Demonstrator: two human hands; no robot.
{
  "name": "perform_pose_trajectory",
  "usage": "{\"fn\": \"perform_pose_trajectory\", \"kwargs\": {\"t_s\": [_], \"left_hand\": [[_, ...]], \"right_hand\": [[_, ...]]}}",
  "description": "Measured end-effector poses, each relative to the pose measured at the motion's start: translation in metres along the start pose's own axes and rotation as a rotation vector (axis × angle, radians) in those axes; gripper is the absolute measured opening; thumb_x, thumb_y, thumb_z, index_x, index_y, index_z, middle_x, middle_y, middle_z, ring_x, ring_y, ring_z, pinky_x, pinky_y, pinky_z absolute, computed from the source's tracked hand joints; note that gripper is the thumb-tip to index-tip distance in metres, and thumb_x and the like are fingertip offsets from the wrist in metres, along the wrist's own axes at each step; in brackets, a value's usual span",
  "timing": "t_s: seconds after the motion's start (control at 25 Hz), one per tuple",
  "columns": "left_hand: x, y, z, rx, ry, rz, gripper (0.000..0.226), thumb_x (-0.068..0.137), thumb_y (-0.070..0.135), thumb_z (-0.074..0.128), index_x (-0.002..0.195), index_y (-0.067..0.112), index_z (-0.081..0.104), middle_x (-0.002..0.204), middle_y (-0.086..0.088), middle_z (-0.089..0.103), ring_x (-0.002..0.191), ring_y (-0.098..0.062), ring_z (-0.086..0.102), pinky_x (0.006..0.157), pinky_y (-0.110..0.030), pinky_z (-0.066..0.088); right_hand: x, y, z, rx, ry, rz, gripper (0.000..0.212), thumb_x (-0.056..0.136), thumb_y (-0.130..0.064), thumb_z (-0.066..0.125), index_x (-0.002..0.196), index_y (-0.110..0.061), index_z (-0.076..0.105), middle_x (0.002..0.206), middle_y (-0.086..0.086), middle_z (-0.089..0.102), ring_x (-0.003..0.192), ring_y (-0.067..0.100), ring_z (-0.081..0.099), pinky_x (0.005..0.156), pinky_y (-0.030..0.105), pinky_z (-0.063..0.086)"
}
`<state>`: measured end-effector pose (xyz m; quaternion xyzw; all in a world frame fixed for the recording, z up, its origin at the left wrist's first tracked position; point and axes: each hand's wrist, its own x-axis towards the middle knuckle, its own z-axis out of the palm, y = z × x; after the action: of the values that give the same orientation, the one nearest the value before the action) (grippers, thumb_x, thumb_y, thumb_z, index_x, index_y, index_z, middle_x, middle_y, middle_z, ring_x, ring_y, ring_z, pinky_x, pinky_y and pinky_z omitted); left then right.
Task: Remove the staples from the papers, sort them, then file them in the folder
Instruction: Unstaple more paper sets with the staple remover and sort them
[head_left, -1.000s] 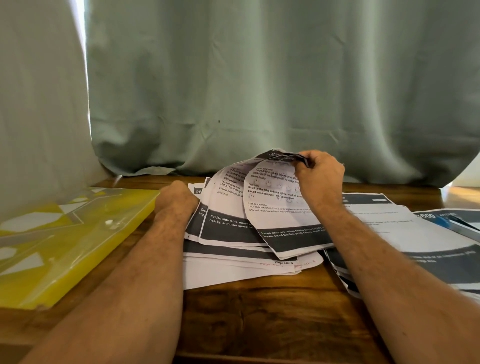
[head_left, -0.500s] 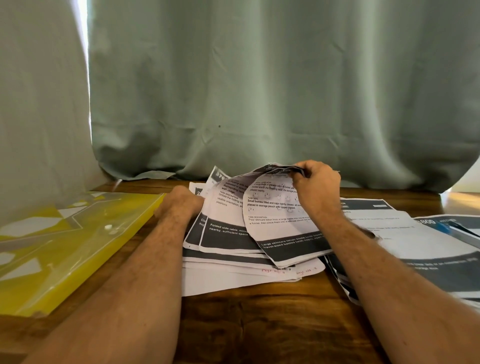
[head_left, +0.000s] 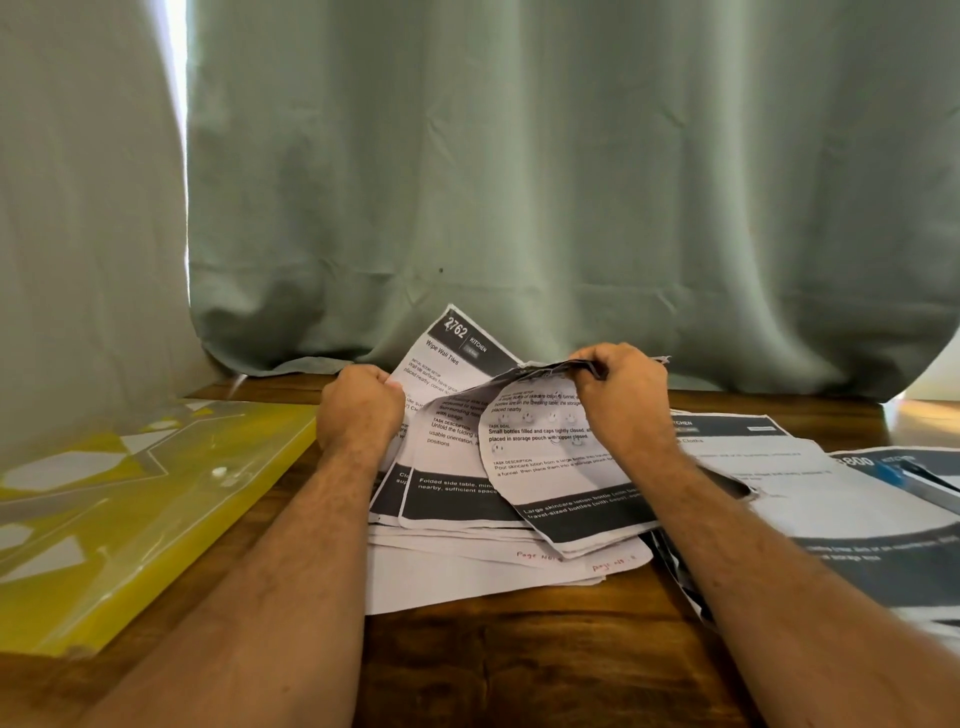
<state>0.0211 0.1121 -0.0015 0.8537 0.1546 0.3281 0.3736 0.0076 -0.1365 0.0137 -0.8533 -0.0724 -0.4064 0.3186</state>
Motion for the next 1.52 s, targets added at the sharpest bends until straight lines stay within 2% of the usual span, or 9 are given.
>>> {"fn": "perform_pose_trajectory", "kwargs": {"t_s": [0.4, 0.64, 0.76, 0.96, 1.08, 1.2, 1.32, 1.4, 1.52], "left_hand": [[-0.008, 0.008, -0.006, -0.067, 0.045, 0.059, 0.003, 0.088, 0.021, 0.075, 0.088, 0.018, 0.074, 0.090, 0.004, 0.071, 0.082, -0.012, 0.058, 0.059, -0.020, 0.037], [-0.012, 0.014, -0.013, -0.095, 0.121, 0.030, 0.016, 0.093, 0.014, 0.055, 0.089, 0.013, 0.070, 0.091, -0.003, 0.069, 0.082, -0.019, 0.055, 0.065, -0.029, 0.038], [-0.019, 0.024, -0.021, -0.185, 0.197, 0.057, 0.016, 0.101, 0.015, 0.048, 0.109, 0.008, 0.059, 0.102, -0.005, 0.064, 0.086, -0.018, 0.051, 0.056, -0.018, 0.031], [-0.028, 0.036, -0.034, -0.302, 0.402, 0.239, 0.024, 0.105, 0.018, 0.048, 0.120, 0.009, 0.063, 0.116, -0.008, 0.072, 0.101, -0.024, 0.067, 0.076, -0.021, 0.041], [-0.027, 0.034, -0.036, -0.329, 0.417, 0.301, 0.025, 0.105, 0.025, 0.049, 0.114, 0.009, 0.066, 0.108, -0.008, 0.074, 0.085, -0.018, 0.068, 0.063, -0.018, 0.045], [-0.031, 0.034, -0.038, -0.358, 0.396, 0.309, 0.025, 0.104, 0.026, 0.052, 0.111, 0.007, 0.066, 0.102, -0.007, 0.073, 0.075, -0.008, 0.059, 0.048, -0.003, 0.040], [-0.033, 0.042, -0.044, -0.423, 0.391, 0.301, 0.021, 0.102, 0.025, 0.056, 0.104, 0.006, 0.064, 0.091, -0.001, 0.068, 0.064, 0.002, 0.054, 0.052, 0.003, 0.040], [-0.029, 0.049, -0.049, -0.452, 0.393, 0.302, 0.020, 0.102, 0.026, 0.055, 0.100, 0.007, 0.059, 0.086, 0.002, 0.065, 0.063, 0.005, 0.053, 0.051, 0.000, 0.041], [-0.030, 0.064, -0.058, -0.435, 0.421, 0.374, 0.019, 0.104, 0.029, 0.051, 0.098, 0.011, 0.050, 0.086, 0.005, 0.061, 0.061, 0.005, 0.054, 0.045, -0.003, 0.042]], "right_hand": [[-0.002, -0.005, -0.002, -0.010, -0.016, -0.010, 0.017, 0.096, -0.017, 0.063, 0.106, -0.019, 0.076, 0.102, -0.004, 0.072, 0.079, 0.002, 0.058, 0.077, 0.005, 0.036], [-0.003, -0.005, -0.002, -0.008, -0.005, -0.018, 0.016, 0.095, -0.017, 0.064, 0.106, -0.019, 0.075, 0.104, -0.004, 0.070, 0.082, 0.002, 0.057, 0.077, 0.002, 0.034], [-0.004, -0.005, -0.001, -0.003, -0.010, -0.029, 0.015, 0.094, -0.017, 0.064, 0.103, -0.022, 0.076, 0.100, -0.005, 0.070, 0.083, 0.004, 0.060, 0.081, 0.009, 0.041], [-0.006, -0.005, 0.002, 0.013, -0.030, -0.006, 0.015, 0.094, -0.017, 0.064, 0.104, -0.024, 0.073, 0.101, -0.006, 0.067, 0.085, 0.003, 0.058, 0.084, 0.014, 0.047], [-0.010, -0.013, 0.000, 0.078, 0.007, -0.015, 0.025, 0.095, -0.015, 0.063, 0.119, -0.024, 0.064, 0.101, -0.005, 0.067, 0.086, 0.005, 0.057, 0.089, 0.026, 0.053], [-0.014, -0.018, -0.005, 0.191, -0.001, 0.001, 0.046, 0.094, -0.014, 0.063, 0.134, -0.027, 0.043, 0.085, -0.011, 0.063, 0.077, 0.005, 0.062, 0.073, 0.019, 0.053], [-0.012, -0.019, -0.006, 0.190, 0.019, -0.004, 0.021, 0.097, -0.018, 0.060, 0.110, -0.028, 0.048, 0.087, -0.011, 0.059, 0.078, 0.004, 0.062, 0.058, 0.008, 0.047], [-0.007, -0.021, -0.009, 0.143, 0.074, -0.064, 0.012, 0.098, -0.017, 0.059, 0.096, -0.027, 0.053, 0.091, -0.009, 0.059, 0.080, 0.002, 0.059, 0.061, 0.003, 0.044], [0.005, -0.032, -0.019, 0.105, 0.159, -0.198, 0.008, 0.098, -0.015, 0.059, 0.095, -0.022, 0.062, 0.094, -0.008, 0.059, 0.079, 0.002, 0.054, 0.069, 0.000, 0.042]]}}
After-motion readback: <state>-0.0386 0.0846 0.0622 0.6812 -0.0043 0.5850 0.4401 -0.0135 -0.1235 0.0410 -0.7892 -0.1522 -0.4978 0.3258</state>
